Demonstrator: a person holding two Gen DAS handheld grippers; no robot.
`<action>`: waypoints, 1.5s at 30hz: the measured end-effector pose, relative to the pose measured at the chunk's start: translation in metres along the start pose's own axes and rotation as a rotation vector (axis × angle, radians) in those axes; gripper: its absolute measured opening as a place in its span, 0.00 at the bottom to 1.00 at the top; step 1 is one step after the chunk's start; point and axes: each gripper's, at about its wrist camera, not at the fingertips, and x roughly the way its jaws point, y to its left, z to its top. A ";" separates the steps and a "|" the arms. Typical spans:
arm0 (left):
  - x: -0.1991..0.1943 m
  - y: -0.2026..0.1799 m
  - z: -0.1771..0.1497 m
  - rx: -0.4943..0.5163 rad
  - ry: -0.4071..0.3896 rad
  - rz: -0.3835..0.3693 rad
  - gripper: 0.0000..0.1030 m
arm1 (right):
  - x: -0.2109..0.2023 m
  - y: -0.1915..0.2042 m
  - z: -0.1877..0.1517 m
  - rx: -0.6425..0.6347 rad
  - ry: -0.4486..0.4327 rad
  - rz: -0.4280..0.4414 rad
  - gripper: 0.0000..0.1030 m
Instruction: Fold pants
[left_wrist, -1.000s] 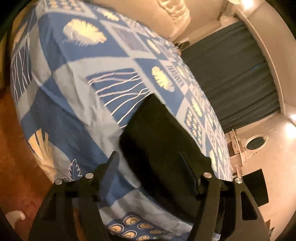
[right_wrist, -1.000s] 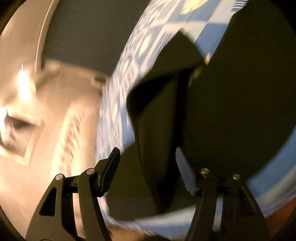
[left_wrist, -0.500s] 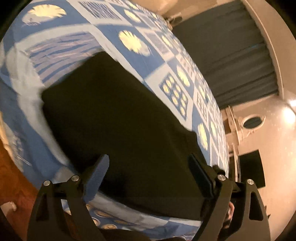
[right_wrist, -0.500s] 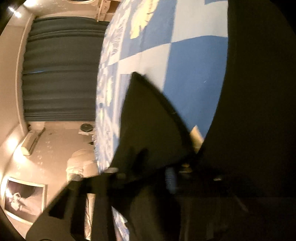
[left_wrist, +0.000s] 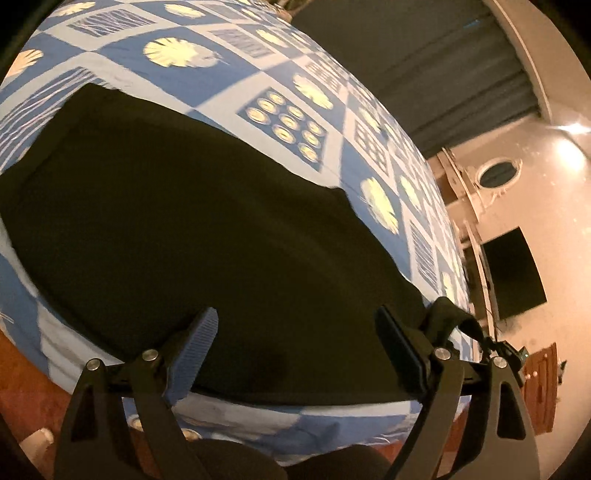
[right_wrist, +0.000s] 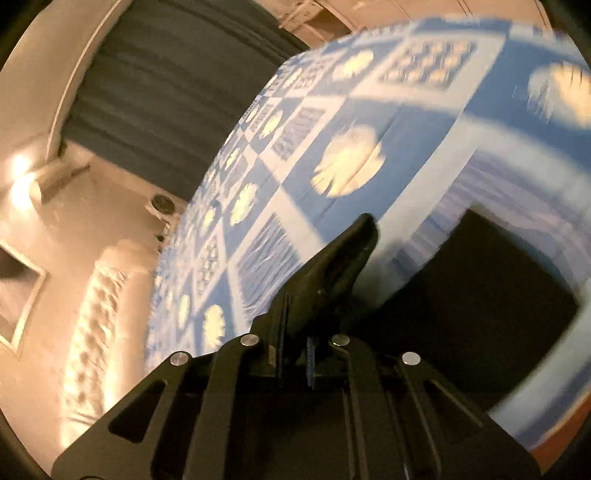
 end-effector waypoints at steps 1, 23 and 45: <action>0.002 -0.007 -0.002 0.004 0.010 -0.008 0.83 | -0.011 -0.006 0.003 -0.031 0.001 -0.029 0.07; 0.065 -0.070 -0.063 0.080 0.169 -0.070 0.83 | -0.033 -0.142 -0.003 0.167 0.086 -0.122 0.11; 0.074 -0.078 -0.072 0.166 0.184 -0.045 0.83 | 0.015 -0.053 -0.105 0.176 0.339 0.139 0.52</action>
